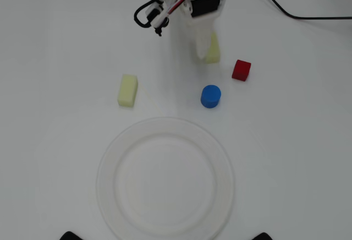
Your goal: Grasp a blue block and put it in the dish.
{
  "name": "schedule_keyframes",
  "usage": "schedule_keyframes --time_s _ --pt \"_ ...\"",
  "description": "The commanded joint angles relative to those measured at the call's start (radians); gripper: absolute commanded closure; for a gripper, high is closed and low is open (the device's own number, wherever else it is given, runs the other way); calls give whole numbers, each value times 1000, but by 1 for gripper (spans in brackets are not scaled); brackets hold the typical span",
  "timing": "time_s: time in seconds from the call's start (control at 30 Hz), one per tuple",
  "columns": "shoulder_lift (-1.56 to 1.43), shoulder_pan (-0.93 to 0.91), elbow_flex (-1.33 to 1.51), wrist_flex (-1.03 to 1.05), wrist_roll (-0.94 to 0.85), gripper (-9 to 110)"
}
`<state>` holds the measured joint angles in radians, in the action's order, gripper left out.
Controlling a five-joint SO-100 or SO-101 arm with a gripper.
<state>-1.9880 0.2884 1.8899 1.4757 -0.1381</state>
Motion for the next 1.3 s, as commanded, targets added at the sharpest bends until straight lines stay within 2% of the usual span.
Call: schedule_keyframes --time_s 0.0,0.17,0.67,1.27 --pt "141 28 -130 -2 23 70" --pt "316 60 -238 -21 41 68" --pt "563 81 -331 -153 37 69" --pt "752 77 -485 -161 12 76"
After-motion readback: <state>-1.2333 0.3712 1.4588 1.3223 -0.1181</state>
